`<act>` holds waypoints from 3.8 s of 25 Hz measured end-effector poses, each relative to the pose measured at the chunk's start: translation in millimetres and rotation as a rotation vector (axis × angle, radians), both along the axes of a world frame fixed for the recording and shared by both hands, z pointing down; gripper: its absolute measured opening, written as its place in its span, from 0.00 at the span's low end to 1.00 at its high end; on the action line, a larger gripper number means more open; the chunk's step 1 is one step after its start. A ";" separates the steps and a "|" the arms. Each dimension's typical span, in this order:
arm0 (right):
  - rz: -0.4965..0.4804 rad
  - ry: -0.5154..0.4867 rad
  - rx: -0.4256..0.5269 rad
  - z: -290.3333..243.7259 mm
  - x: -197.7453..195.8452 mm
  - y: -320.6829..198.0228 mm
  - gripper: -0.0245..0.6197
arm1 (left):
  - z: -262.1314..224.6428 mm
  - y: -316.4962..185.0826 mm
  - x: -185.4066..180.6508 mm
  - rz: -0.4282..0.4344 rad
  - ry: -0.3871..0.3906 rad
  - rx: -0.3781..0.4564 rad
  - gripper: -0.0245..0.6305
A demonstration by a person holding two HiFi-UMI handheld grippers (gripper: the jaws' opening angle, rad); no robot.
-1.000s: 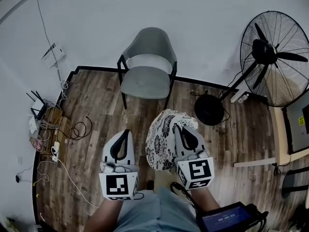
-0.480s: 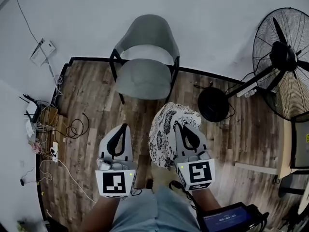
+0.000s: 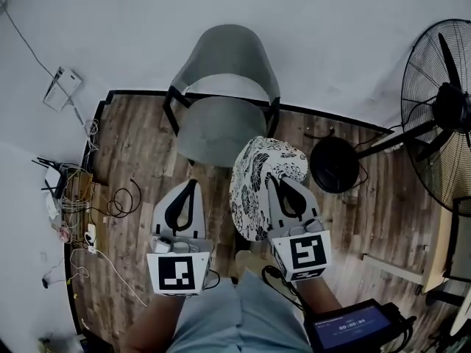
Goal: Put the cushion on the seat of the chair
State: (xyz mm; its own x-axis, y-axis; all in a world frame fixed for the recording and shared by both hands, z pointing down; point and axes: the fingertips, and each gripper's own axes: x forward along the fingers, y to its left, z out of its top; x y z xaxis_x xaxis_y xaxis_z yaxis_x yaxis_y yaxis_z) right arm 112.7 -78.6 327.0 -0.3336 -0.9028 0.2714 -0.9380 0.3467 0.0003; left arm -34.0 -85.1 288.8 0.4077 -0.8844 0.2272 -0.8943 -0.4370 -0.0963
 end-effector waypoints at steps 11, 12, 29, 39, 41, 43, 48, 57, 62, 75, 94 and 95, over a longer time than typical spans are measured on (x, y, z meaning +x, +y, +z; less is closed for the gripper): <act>-0.061 0.018 0.091 -41.6 -24.1 -61.6 0.06 | -38.9 -45.7 -14.6 -0.057 0.055 0.072 0.05; -0.062 0.022 0.093 -42.6 -26.6 -65.7 0.06 | -38.1 -48.8 -19.0 -0.064 0.062 0.071 0.05; -0.045 0.087 0.009 -3.0 -72.1 -162.9 0.06 | 1.1 -162.5 -72.7 -0.055 0.103 0.007 0.05; -0.065 0.127 -0.072 42.0 -115.4 -241.2 0.06 | 33.6 -226.4 -119.3 -0.069 0.087 -0.043 0.05; -0.075 0.133 -0.087 53.4 -128.2 -256.6 0.06 | 41.3 -238.7 -132.2 -0.082 0.090 -0.058 0.05; -0.079 0.132 -0.105 65.4 -139.7 -271.6 0.06 | 51.4 -249.6 -144.5 -0.091 0.086 -0.079 0.05; -0.096 0.131 -0.134 93.6 -168.9 -306.0 0.06 | 76.0 -272.1 -174.9 -0.112 0.067 -0.118 0.05; -0.121 0.137 -0.170 150.9 -225.1 -354.9 0.06 | 122.8 -300.5 -225.0 -0.131 0.058 -0.188 0.05; -0.110 0.140 -0.186 192.1 -233.4 -375.6 0.06 | 152.5 -309.2 -234.2 -0.131 0.057 -0.226 0.05; -0.010 0.179 -0.248 236.2 -157.6 -378.7 0.07 | 183.6 -327.6 -187.6 -0.035 0.055 -0.258 0.05; 0.246 0.194 -0.420 348.3 4.3 -320.5 0.10 | 219.6 -311.1 -76.8 0.213 -0.002 -0.323 0.05; 0.256 0.199 -0.427 354.2 8.7 -319.3 0.10 | 220.9 -310.2 -74.2 0.221 -0.004 -0.323 0.05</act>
State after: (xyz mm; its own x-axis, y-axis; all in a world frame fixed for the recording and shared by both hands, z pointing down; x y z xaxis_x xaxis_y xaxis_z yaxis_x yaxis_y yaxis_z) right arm 121.3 -397.9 681.3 -0.0217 -0.7441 0.6677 -0.9888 0.1147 0.0956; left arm -108.2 -395.3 509.7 0.5788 -0.6585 0.4811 -0.7753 -0.6272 0.0743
